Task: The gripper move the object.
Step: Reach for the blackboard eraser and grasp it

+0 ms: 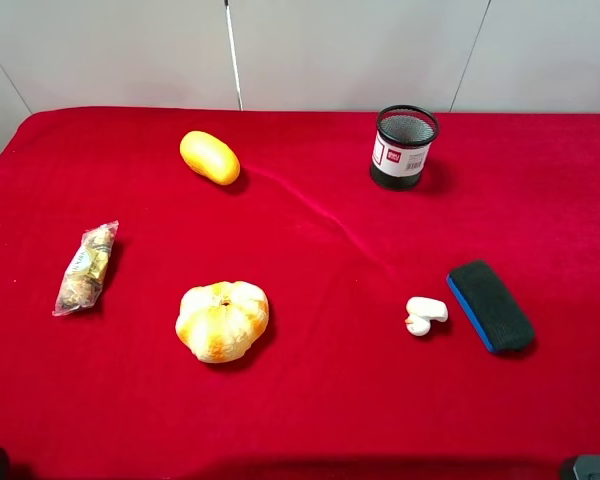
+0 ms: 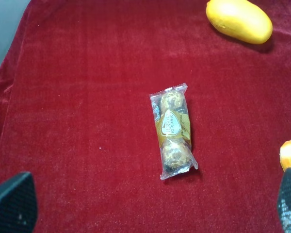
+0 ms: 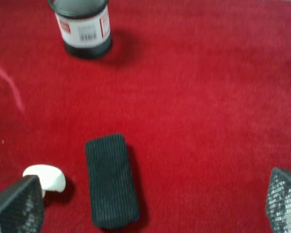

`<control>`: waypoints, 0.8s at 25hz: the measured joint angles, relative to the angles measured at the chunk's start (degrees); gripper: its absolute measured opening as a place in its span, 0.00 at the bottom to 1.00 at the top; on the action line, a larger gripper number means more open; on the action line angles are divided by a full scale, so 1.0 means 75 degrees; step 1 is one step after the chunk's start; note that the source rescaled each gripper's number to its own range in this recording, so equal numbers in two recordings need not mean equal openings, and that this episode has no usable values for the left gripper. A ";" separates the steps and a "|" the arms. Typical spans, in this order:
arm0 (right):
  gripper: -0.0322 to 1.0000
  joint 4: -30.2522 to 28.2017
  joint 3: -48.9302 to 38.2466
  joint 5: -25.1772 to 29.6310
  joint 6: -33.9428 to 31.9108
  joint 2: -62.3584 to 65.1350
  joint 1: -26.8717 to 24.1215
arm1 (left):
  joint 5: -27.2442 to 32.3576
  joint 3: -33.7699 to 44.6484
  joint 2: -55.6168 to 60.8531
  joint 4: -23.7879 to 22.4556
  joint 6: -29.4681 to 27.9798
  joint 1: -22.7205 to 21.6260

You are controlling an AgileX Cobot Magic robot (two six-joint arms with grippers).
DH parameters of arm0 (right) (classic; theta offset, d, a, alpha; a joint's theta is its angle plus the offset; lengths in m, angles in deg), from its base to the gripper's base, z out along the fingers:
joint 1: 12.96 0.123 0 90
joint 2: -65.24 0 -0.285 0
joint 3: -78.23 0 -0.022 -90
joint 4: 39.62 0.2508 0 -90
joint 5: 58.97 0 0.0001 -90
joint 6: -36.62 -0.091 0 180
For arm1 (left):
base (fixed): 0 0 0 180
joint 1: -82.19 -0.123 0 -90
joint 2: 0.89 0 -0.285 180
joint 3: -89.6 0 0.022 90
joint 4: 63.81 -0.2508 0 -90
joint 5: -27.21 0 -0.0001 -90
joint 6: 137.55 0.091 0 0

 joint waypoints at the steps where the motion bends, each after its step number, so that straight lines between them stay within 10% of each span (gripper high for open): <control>1: 1.00 0.0007 0.0036 0.0000 0.0000 -0.0218 0.0000 | 0.0000 0.0000 0.0000 0.0000 0.0000 0.0000; 20: 1.00 0.0263 0.0920 0.0347 0.0000 -0.4460 0.0685 | 0.0000 0.0000 0.0000 0.0000 0.0000 0.0000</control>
